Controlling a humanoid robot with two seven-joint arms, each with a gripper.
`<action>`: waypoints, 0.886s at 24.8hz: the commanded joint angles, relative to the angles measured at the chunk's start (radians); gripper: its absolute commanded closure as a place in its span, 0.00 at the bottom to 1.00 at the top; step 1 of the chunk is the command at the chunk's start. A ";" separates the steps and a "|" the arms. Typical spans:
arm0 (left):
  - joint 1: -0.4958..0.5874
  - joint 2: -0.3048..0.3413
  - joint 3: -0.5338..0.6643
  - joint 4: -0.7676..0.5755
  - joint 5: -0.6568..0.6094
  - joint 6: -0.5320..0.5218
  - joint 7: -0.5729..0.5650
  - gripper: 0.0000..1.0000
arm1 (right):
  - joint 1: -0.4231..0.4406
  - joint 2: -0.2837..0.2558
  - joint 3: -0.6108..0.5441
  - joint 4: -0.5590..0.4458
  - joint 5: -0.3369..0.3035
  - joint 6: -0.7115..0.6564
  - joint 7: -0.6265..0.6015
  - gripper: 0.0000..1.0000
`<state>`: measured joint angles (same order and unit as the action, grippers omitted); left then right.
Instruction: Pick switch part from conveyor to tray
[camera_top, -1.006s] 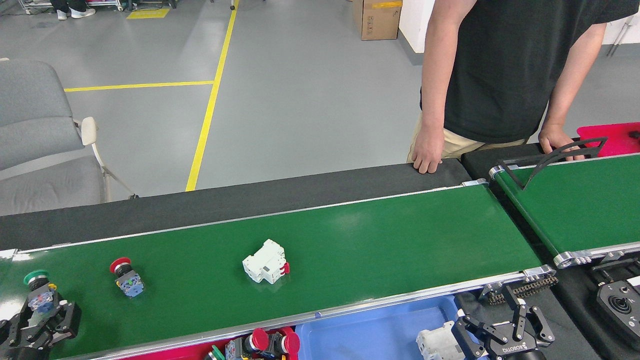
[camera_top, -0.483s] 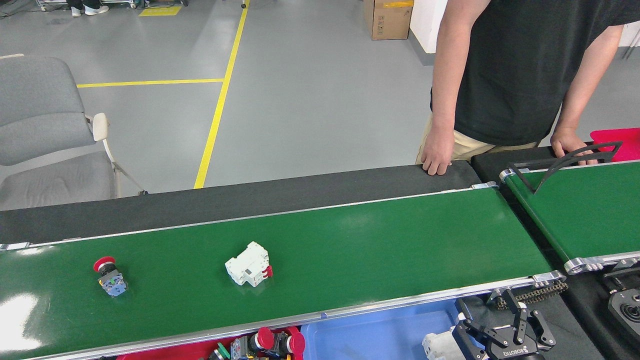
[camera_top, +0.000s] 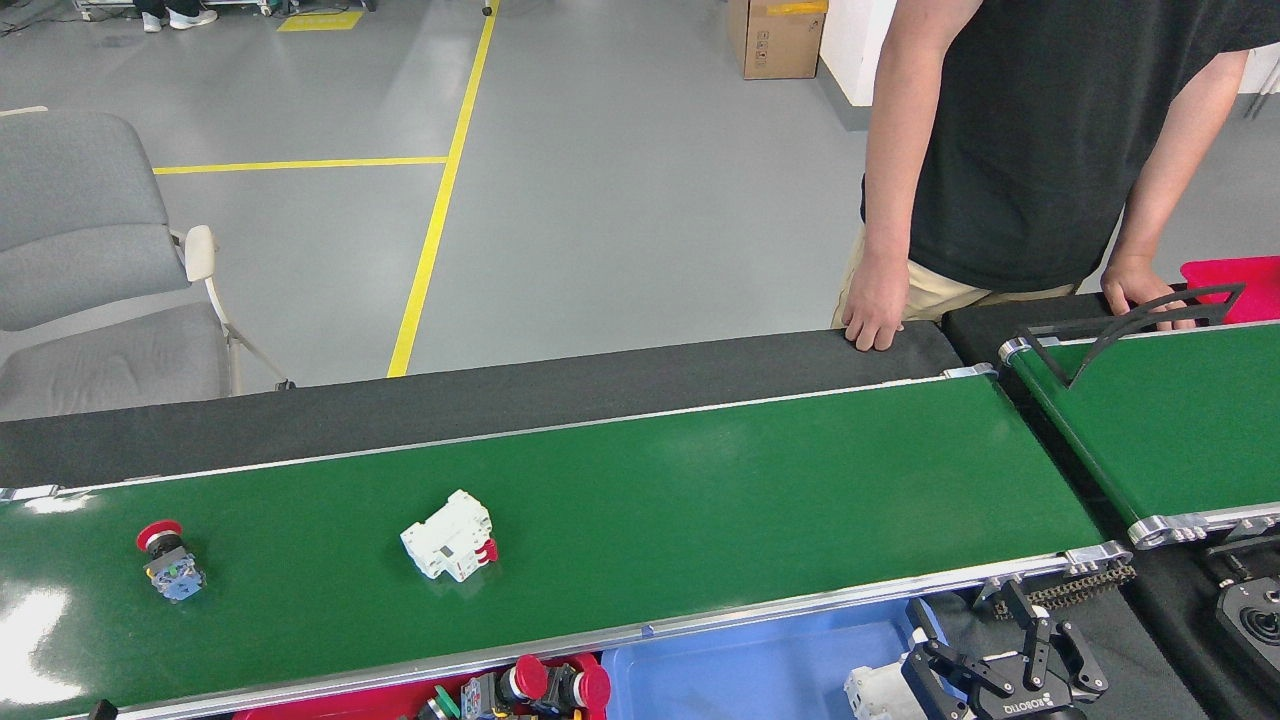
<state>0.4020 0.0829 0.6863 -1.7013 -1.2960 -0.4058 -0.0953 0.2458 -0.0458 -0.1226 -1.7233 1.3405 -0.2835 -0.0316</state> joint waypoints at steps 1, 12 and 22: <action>-0.034 0.046 0.006 0.043 -0.003 0.016 0.005 0.01 | 0.000 -0.005 0.009 -0.013 0.002 -0.008 -0.001 0.00; -0.310 0.190 -0.080 0.319 -0.149 0.071 -0.004 0.01 | -0.011 -0.009 0.038 -0.009 0.003 -0.006 -0.001 0.00; -0.433 0.232 -0.085 0.497 -0.152 0.145 -0.004 0.02 | -0.011 -0.009 0.055 -0.004 0.003 -0.010 -0.001 0.00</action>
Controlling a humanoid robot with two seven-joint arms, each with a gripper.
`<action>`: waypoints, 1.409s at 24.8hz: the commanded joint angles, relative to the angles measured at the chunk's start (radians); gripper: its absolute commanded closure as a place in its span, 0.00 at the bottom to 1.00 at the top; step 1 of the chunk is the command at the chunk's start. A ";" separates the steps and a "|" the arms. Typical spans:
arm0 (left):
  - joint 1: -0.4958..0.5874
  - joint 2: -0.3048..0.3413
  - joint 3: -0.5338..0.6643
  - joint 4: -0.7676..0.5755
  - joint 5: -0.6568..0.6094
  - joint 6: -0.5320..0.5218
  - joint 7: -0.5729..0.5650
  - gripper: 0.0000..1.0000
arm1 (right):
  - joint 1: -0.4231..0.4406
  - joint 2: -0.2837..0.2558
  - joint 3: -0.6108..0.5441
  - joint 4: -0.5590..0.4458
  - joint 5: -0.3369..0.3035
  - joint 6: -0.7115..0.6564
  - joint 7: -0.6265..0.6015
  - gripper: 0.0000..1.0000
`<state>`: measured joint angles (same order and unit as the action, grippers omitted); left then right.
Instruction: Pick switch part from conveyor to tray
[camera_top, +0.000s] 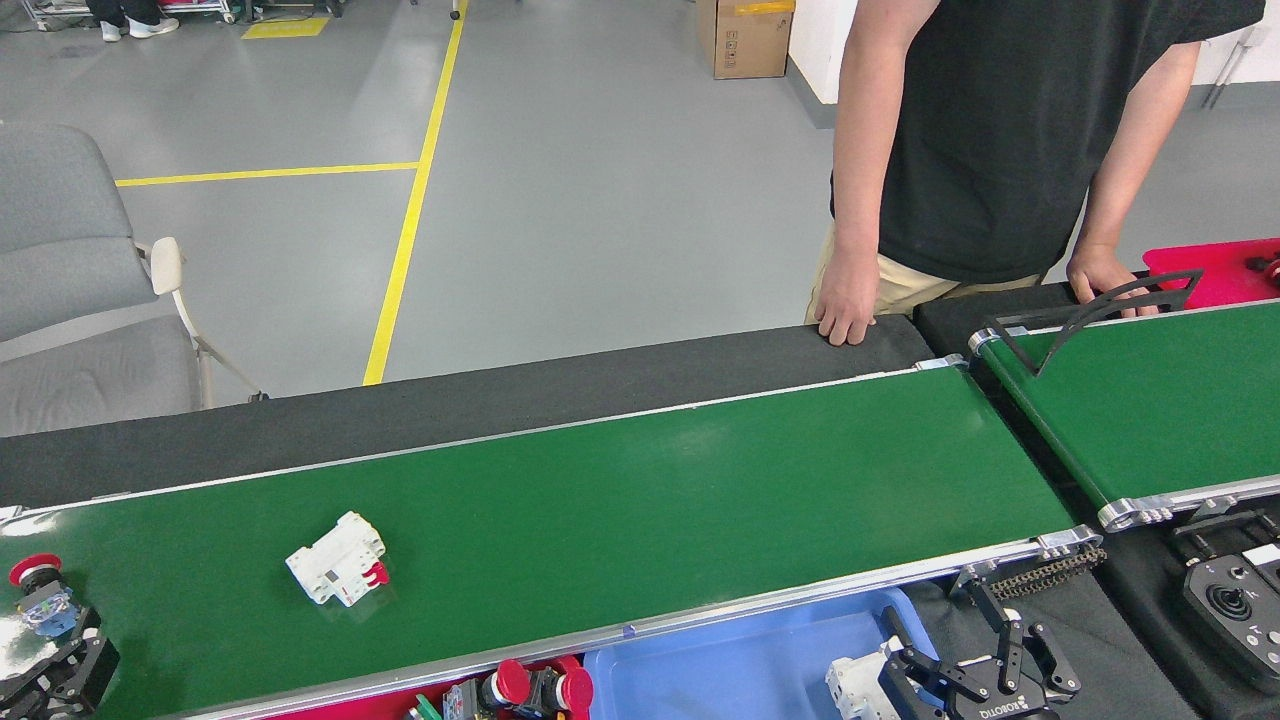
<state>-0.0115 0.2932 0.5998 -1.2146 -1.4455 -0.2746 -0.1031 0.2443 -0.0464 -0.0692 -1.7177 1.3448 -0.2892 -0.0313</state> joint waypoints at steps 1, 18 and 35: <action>-0.042 0.031 0.002 0.049 -0.003 0.021 0.003 0.02 | -0.008 -0.010 0.009 -0.011 0.001 -0.005 -0.001 0.00; -0.111 0.061 -0.090 0.228 0.073 -0.003 0.192 0.92 | -0.011 0.000 0.045 -0.002 -0.004 0.005 -0.001 0.00; 0.510 -0.249 -0.213 -0.562 0.099 -0.511 0.180 0.00 | -0.011 0.003 0.019 -0.002 -0.012 0.070 -0.002 0.00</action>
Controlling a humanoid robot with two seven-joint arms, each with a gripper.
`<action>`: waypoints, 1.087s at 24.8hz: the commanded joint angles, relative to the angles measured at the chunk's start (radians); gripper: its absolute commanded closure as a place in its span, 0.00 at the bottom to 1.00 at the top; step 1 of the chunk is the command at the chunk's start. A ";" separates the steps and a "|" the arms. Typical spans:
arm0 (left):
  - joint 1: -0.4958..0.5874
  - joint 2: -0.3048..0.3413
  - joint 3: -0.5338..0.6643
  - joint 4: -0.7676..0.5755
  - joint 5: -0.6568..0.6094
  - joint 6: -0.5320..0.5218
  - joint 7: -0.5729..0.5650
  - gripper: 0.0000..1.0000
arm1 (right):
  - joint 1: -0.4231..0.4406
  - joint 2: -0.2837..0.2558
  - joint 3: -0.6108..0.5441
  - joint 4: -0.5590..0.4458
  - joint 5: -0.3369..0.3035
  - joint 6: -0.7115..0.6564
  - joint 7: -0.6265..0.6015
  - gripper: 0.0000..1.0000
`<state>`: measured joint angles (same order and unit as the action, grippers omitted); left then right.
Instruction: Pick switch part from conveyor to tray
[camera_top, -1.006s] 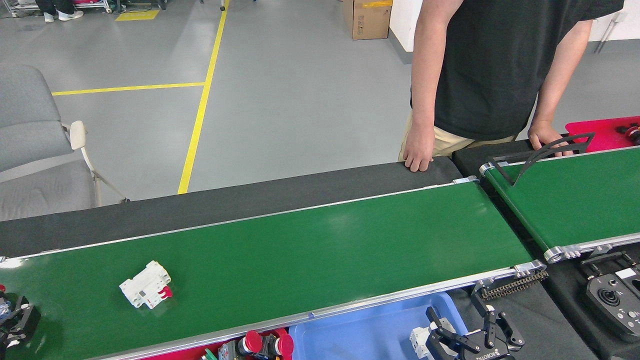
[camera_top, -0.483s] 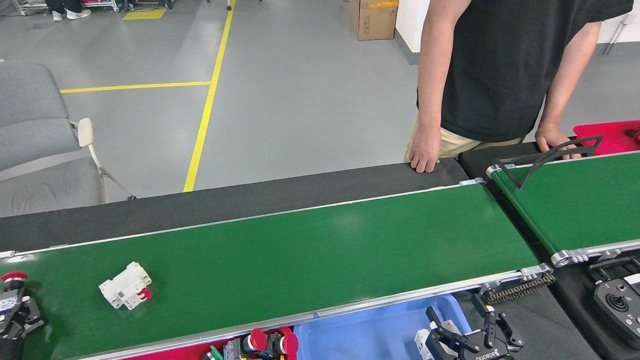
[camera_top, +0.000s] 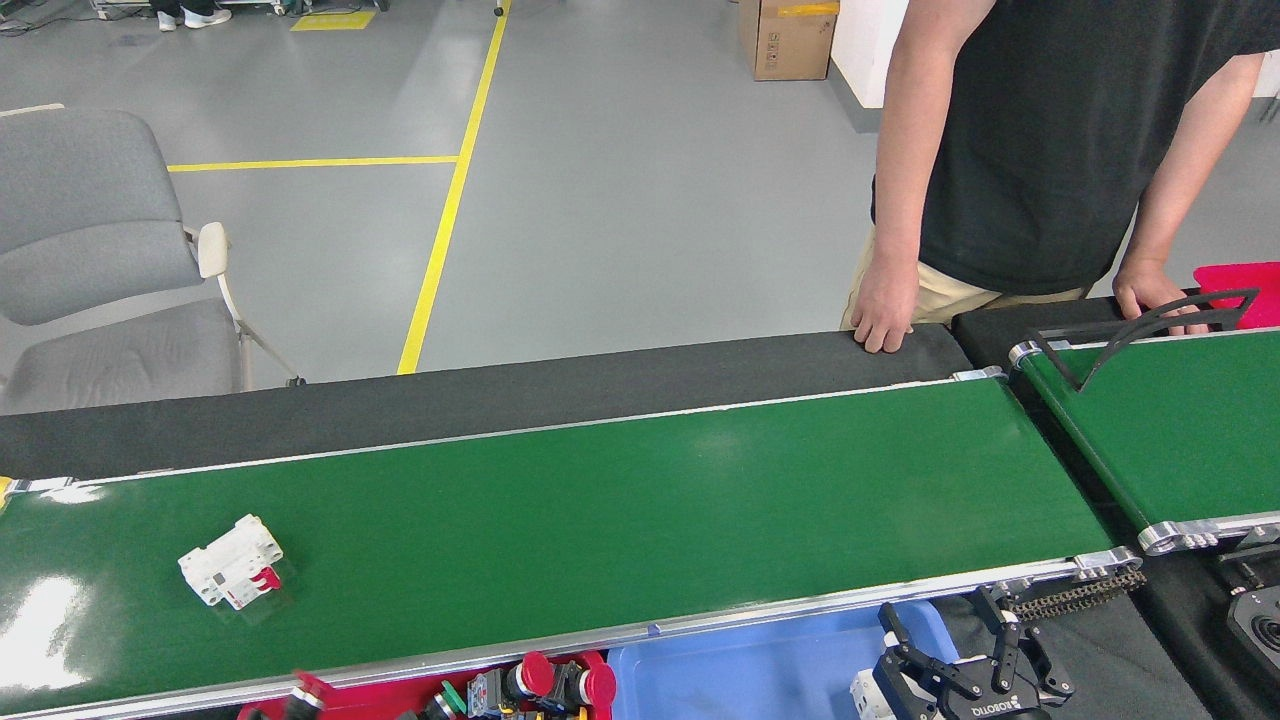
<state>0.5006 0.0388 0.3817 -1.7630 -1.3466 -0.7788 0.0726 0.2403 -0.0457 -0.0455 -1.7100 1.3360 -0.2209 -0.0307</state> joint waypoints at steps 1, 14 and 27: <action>-0.002 0.010 0.022 -0.013 0.000 -0.007 0.004 0.00 | -0.006 0.001 -0.004 -0.010 -0.003 0.002 -0.003 0.00; -0.123 0.058 0.204 0.085 -0.086 0.477 0.004 0.00 | -0.007 0.000 -0.028 -0.010 -0.003 0.003 -0.003 0.00; -0.467 0.176 0.161 0.352 -0.097 0.477 -0.228 0.01 | -0.006 -0.002 -0.083 -0.008 -0.003 0.000 -0.003 0.00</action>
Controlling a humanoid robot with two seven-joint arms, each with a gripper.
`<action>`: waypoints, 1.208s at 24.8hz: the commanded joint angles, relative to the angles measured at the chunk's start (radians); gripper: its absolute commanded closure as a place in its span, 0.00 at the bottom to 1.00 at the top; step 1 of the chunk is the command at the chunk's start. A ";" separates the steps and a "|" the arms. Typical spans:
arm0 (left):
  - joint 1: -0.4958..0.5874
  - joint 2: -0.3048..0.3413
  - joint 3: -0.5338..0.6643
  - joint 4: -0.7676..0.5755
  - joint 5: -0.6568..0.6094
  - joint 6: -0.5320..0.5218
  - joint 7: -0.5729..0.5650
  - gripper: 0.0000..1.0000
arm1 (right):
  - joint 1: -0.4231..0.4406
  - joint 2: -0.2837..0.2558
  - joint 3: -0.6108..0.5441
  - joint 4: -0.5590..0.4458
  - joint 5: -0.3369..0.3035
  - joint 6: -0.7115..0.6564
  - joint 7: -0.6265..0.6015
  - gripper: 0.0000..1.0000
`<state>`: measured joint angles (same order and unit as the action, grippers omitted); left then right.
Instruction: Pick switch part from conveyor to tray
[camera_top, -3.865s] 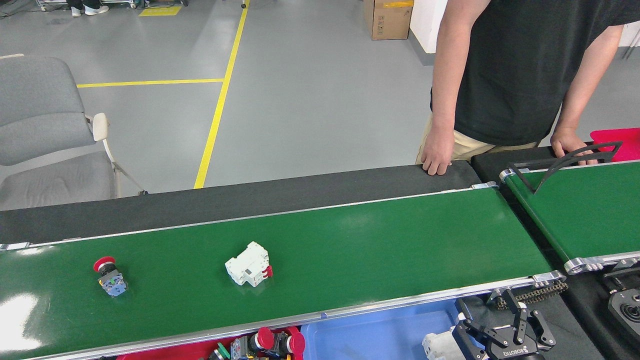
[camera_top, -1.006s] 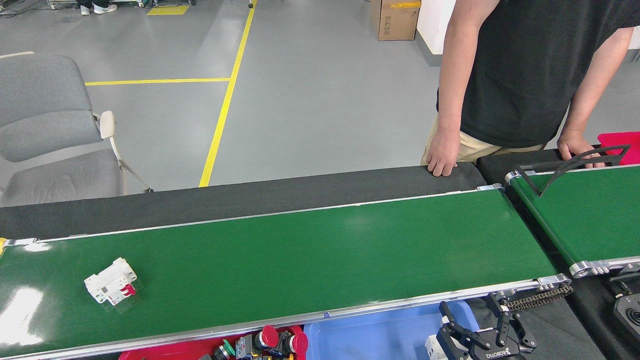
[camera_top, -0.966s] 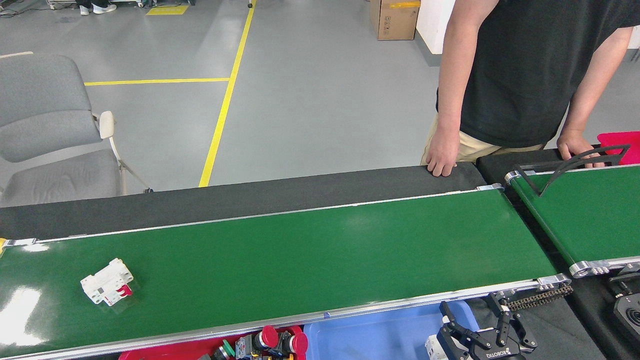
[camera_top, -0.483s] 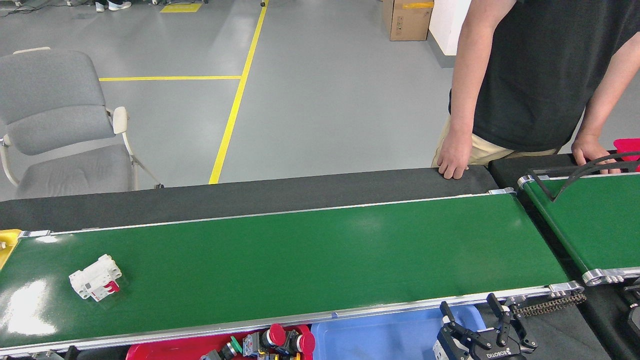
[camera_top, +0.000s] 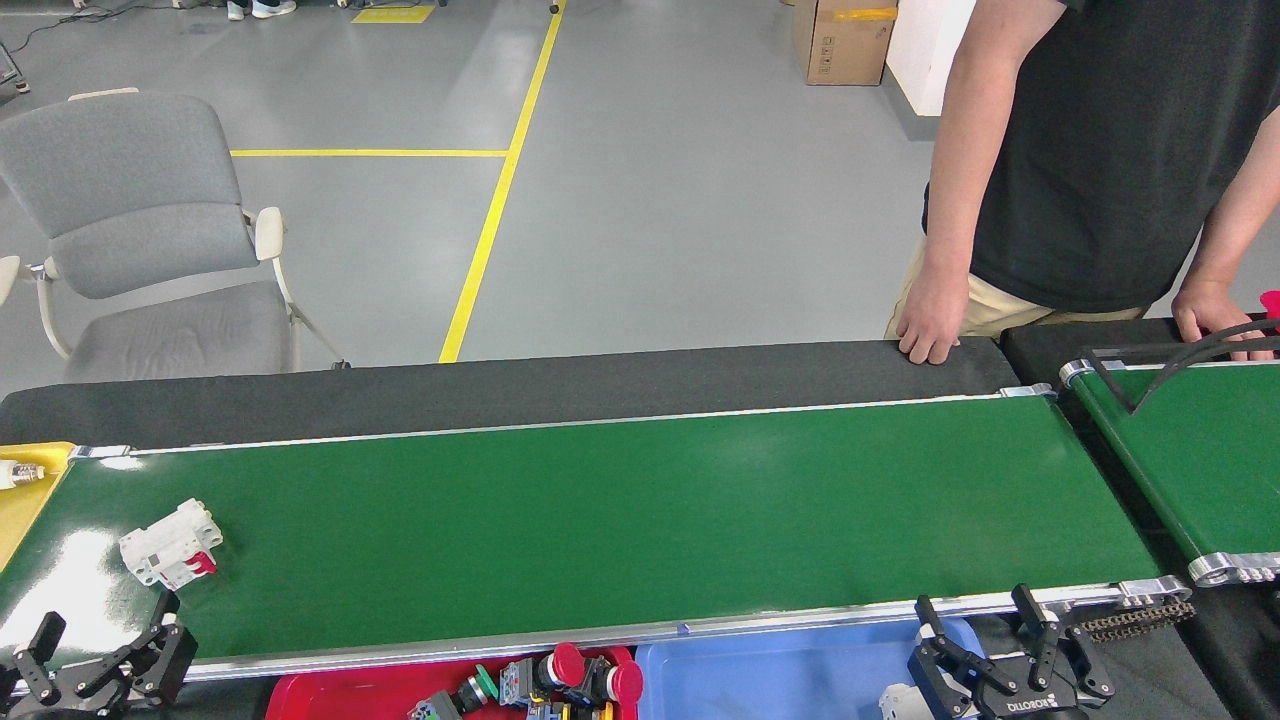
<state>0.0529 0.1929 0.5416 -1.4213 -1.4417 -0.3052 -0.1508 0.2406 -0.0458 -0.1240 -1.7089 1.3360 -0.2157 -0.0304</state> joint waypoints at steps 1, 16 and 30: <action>-0.038 0.034 0.001 0.038 -0.002 0.005 -0.004 0.01 | -0.006 -0.003 -0.005 -0.009 -0.003 -0.010 -0.003 0.00; -0.271 0.154 -0.107 0.386 -0.002 0.118 0.004 0.01 | -0.004 -0.005 -0.005 -0.009 -0.003 -0.010 -0.003 0.00; -0.409 0.172 -0.157 0.605 0.026 0.225 0.151 0.92 | -0.009 -0.003 -0.005 -0.009 -0.003 -0.008 -0.003 0.00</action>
<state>-0.3381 0.3559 0.3874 -0.7983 -1.4211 -0.0746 -0.0175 0.2407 -0.0459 -0.1245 -1.7086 1.3360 -0.2274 -0.0304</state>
